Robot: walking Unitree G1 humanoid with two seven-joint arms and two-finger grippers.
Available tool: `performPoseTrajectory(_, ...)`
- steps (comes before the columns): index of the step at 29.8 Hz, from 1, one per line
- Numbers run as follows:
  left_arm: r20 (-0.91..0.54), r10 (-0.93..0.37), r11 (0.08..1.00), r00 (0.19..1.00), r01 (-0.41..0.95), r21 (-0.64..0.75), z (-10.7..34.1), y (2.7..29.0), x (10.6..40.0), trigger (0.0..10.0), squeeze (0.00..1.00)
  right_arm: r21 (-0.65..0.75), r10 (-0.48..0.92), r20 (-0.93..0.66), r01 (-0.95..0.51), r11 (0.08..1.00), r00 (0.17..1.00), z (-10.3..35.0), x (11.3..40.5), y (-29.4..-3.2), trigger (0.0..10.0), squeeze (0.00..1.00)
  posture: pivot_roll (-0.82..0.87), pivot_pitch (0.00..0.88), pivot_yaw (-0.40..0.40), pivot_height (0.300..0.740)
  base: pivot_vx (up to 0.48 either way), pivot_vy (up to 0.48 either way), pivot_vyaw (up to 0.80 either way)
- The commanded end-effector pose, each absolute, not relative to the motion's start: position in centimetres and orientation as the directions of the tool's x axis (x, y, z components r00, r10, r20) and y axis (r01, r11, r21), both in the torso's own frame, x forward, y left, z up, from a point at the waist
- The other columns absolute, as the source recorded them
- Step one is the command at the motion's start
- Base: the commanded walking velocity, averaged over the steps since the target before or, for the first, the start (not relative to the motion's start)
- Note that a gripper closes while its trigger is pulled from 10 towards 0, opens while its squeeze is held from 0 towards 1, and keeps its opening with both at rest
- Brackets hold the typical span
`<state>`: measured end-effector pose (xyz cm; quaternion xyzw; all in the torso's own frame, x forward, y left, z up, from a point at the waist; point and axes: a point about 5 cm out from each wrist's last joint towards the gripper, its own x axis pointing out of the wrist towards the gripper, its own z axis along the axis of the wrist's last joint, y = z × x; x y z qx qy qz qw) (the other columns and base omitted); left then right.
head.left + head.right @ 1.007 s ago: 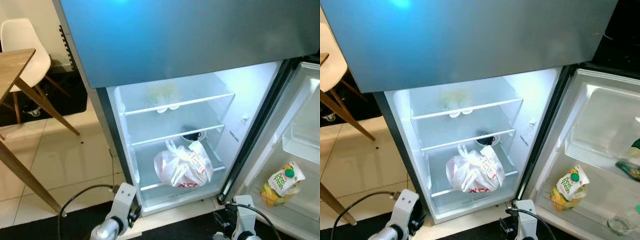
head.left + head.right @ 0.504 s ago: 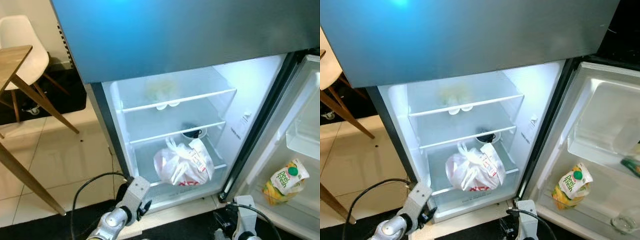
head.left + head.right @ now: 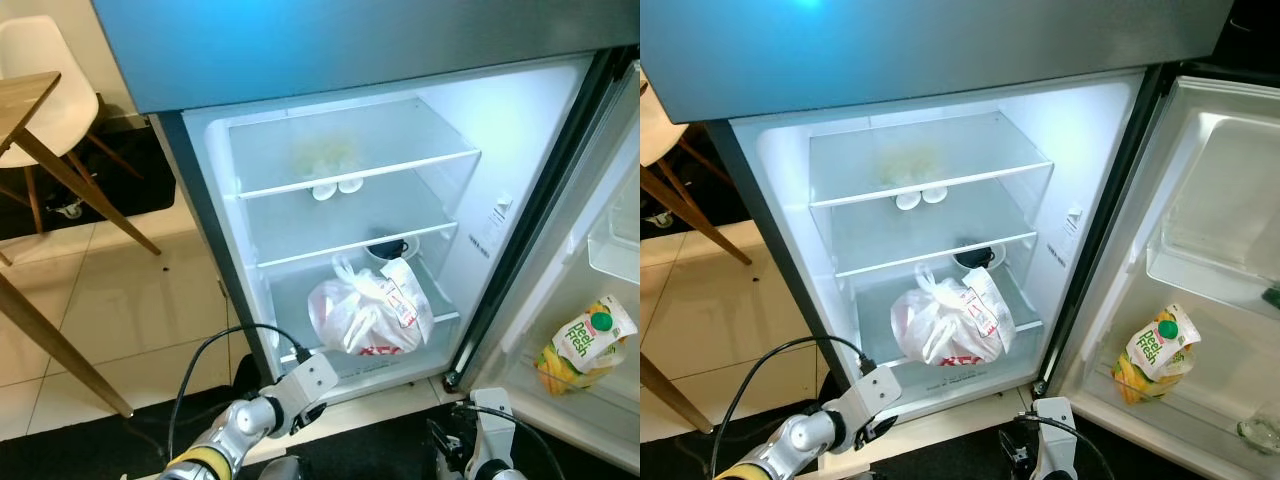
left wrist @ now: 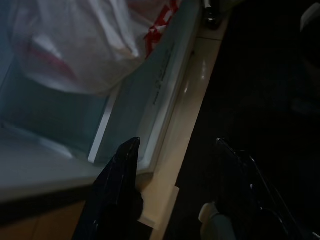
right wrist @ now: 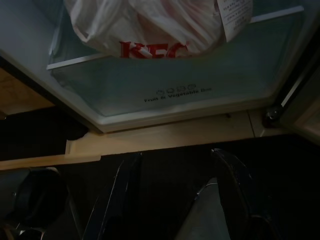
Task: Restocking fridge
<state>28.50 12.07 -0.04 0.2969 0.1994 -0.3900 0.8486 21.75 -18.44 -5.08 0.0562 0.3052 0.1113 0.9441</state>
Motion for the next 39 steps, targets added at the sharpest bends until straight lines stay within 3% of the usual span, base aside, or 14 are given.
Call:
performPoseTrajectory(1,-0.589,-0.544,0.480,0.597,0.798,0.365,-0.1,11.7,28.5,10.0,0.00,0.188,0.250,-0.563,-0.173,0.967,0.788,-5.3,21.2,-18.3,10.0,0.00,-0.04,0.172,0.045,0.552,0.000,0.000,0.00)
performPoseTrajectory(7,-0.595,-0.548,0.447,0.589,0.806,0.387,0.4,11.6,29.1,10.0,0.00,0.187,0.260,-0.552,-0.186,0.965,0.792,-5.3,21.1,-18.1,10.0,0.00,-0.05,0.206,0.050,0.552,0.000,0.000,0.00)
performPoseTrajectory(14,-0.601,-0.542,0.410,0.587,0.809,0.420,1.1,11.7,29.9,10.0,0.00,0.195,0.292,-0.525,-0.221,0.956,0.800,-5.0,20.9,-17.6,10.0,0.00,-0.07,0.241,0.061,0.513,0.000,0.000,0.00)
performPoseTrajectory(18,-0.608,-0.541,0.389,0.581,0.814,0.432,1.4,11.7,30.2,10.0,0.00,0.186,0.293,-0.519,-0.228,0.956,0.803,-4.9,20.9,-17.5,10.0,0.00,-0.08,0.259,0.070,0.513,0.000,0.000,0.00)
performPoseTrajectory(24,-0.619,-0.550,0.293,0.561,0.823,0.486,2.3,10.9,30.9,10.0,0.00,0.205,0.307,-0.496,-0.234,0.950,0.812,-4.6,20.6,-17.1,10.0,0.00,-0.08,0.285,0.094,0.498,0.000,0.000,0.00)
performPoseTrajectory(39,-0.665,-0.488,0.169,0.565,0.809,0.563,4.0,11.1,32.8,10.0,0.00,0.196,0.296,-0.465,-0.229,0.953,0.834,-4.0,19.4,-16.9,10.0,0.00,-0.13,0.363,0.141,0.493,0.000,0.000,0.00)
